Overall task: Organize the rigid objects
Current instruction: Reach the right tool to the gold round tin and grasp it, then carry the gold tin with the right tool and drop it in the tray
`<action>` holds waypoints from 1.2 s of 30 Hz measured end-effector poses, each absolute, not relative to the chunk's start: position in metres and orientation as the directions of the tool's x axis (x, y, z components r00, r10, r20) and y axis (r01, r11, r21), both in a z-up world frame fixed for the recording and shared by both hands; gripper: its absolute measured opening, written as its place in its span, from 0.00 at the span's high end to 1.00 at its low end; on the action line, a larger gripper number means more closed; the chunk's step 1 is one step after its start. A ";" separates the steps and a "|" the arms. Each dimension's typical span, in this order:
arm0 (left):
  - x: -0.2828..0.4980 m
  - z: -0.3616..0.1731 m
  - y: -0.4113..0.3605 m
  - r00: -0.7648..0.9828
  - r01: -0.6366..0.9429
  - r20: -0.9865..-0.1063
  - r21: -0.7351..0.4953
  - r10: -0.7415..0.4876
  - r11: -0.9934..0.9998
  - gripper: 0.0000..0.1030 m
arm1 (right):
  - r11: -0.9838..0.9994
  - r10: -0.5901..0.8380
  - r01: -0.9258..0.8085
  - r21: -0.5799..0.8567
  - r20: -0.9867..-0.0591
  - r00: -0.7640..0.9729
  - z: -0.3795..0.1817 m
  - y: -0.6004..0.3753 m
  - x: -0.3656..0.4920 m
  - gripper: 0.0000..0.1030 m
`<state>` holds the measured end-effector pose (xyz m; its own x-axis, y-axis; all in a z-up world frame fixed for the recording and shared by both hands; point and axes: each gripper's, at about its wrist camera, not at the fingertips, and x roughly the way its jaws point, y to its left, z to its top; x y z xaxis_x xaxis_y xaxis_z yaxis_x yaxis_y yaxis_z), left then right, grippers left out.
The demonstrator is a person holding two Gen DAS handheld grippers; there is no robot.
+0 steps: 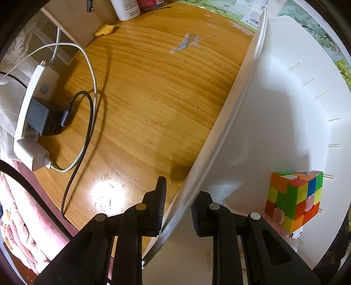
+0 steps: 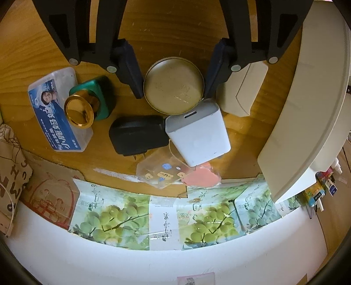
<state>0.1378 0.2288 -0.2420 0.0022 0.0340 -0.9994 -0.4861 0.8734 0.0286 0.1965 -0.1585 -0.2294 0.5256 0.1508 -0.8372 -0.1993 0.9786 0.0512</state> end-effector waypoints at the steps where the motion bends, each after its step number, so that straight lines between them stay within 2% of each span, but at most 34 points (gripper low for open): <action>1: 0.139 -0.242 0.229 -0.001 -0.483 -0.999 0.028 0.032 0.875 0.77 | 0.979 0.148 -0.196 0.050 -0.840 0.522 -0.229 -0.158 0.196 0.46; 13: 0.150 -0.247 0.226 -0.009 -0.392 -1.000 -0.016 -0.021 0.920 0.80 | 0.995 0.096 -0.056 0.079 -0.904 0.418 -0.223 -0.161 0.172 0.46; 21: 0.151 -0.250 0.222 -0.031 -0.307 -0.998 -0.037 -0.049 0.951 0.80 | 0.978 0.143 0.094 0.188 -0.922 0.359 -0.220 -0.161 0.141 0.46; 26: 0.154 -0.255 0.223 -0.047 -0.243 -0.997 -0.056 -0.069 0.968 0.80 | 0.969 0.145 0.140 0.202 -0.931 0.336 -0.219 -0.148 0.114 0.46; 36: 0.153 -0.267 0.209 -0.069 -0.102 -0.995 -0.067 -0.074 0.993 0.80 | 0.969 0.113 0.157 0.189 -0.911 0.396 -0.199 -0.117 0.073 0.46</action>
<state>0.1529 0.2093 -0.2666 -0.0690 -0.0741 -0.9949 -0.1020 0.9925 -0.0669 0.0734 -0.1172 -0.1994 0.3964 0.1129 -0.9111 0.1572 0.9694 0.1885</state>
